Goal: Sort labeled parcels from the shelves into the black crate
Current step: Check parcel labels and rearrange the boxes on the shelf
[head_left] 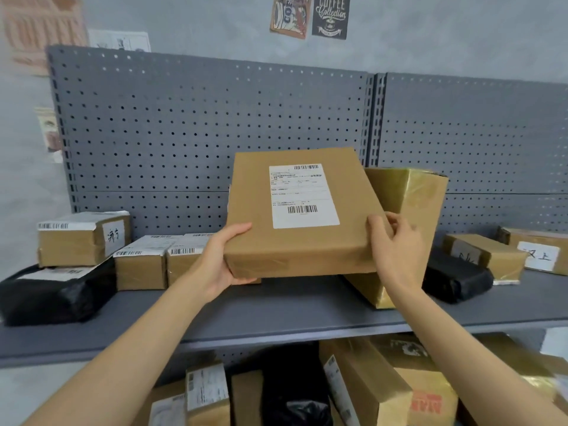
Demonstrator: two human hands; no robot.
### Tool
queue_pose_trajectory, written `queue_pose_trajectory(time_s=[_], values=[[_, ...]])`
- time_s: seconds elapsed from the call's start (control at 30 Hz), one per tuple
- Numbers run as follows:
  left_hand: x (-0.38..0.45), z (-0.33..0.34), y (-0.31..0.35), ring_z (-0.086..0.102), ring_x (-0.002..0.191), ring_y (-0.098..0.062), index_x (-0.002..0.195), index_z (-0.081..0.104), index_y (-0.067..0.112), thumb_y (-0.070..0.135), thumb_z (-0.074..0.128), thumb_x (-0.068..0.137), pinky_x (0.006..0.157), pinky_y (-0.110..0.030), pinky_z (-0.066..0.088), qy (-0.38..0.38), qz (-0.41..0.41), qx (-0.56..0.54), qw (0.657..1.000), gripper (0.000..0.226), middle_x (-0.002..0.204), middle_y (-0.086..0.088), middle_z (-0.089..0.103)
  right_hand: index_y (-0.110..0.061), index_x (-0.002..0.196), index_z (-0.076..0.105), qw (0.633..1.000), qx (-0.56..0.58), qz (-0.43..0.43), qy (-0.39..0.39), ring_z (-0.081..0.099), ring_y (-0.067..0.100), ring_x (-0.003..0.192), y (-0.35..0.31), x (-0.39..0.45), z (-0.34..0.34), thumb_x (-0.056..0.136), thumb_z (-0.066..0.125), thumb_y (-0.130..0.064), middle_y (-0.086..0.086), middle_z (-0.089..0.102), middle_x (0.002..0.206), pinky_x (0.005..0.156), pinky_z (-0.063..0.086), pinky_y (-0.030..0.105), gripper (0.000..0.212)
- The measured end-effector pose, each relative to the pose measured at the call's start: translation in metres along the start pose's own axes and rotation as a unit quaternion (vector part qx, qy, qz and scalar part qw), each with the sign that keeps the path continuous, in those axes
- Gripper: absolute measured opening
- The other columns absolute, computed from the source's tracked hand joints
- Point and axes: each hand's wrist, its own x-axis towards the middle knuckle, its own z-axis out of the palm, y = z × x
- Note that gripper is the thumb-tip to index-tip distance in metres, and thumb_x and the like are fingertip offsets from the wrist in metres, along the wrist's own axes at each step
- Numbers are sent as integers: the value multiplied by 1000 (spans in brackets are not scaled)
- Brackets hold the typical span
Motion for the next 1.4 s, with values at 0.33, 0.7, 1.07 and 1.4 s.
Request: queue_pose_trajectory(time_s=[0.33,0.7,1.07,1.4], values=[[0,17,-25,62,99,-28,103,60,30,43,72,58,73,-47,52,52,-26,23,998,48,106,-6,66,-36,145,10,991,64,118,-24,32,39,130,43,37,-32,68,78,-40,15,23,147,100,33,51,104],[0,29,-45,62,100,-29,103,61,25,45,74,57,78,-49,52,77,-76,53,993,52,103,-7,67,-28,148,7,997,16,70,21,32,36,133,72,41,-39,65,81,-38,11,27,149,101,31,57,112],[11,64,-55,61,101,-30,108,57,22,47,71,64,80,-48,51,61,-125,64,988,53,106,-10,65,-29,148,8,995,24,86,52,33,37,131,90,59,-71,63,82,-36,11,26,149,101,32,56,113],[18,65,-47,63,85,-26,109,59,18,46,66,71,61,-33,47,137,-146,87,976,48,97,-9,68,-27,149,8,997,26,57,51,32,36,132,87,52,-68,66,81,-34,11,26,149,102,32,55,111]])
